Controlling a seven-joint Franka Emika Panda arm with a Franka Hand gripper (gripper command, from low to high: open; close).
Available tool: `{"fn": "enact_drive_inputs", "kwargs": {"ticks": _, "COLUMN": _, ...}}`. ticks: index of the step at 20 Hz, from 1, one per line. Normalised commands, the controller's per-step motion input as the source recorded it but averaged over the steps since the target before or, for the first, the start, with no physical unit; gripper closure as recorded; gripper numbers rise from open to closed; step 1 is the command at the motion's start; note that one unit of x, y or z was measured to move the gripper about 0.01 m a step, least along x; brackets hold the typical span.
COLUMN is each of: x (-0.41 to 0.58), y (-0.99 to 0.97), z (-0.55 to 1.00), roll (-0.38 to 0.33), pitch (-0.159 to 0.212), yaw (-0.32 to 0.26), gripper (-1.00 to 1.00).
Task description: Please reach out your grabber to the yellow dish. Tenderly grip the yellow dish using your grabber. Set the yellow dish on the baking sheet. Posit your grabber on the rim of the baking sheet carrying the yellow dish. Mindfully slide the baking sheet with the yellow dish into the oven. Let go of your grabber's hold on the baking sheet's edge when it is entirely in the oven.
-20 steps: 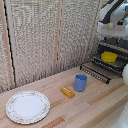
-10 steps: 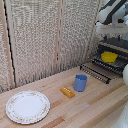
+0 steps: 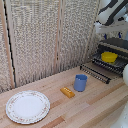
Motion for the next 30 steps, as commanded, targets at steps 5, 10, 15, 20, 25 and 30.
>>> {"fn": "enact_drive_inputs", "kwargs": {"ticks": 5, "x": -0.119, "y": 0.00, "z": 0.09, "roll": -0.226, "pitch": 0.190, "yaw": 0.247, "gripper": -1.00}}
{"fn": "enact_drive_inputs", "kwargs": {"ticks": 10, "x": -0.092, "y": -0.03, "z": 0.00, "roll": -0.271, "pitch": 0.157, "yaw": 0.224, "gripper": -1.00}}
{"fn": "enact_drive_inputs", "kwargs": {"ticks": 15, "x": -0.066, "y": -0.07, "z": -0.03, "roll": -0.282, "pitch": 0.116, "yaw": 0.230, "gripper": -1.00}}
{"fn": "enact_drive_inputs", "kwargs": {"ticks": 20, "x": -0.035, "y": -0.08, "z": -0.08, "roll": -0.298, "pitch": 0.104, "yaw": 0.224, "gripper": -1.00}}
{"fn": "enact_drive_inputs", "kwargs": {"ticks": 25, "x": 0.143, "y": 0.20, "z": 0.01, "roll": -0.257, "pitch": 0.143, "yaw": 0.152, "gripper": -1.00}}
{"fn": "enact_drive_inputs", "kwargs": {"ticks": 30, "x": 0.251, "y": 0.44, "z": 0.01, "roll": -0.223, "pitch": 0.144, "yaw": 0.108, "gripper": -1.00}}
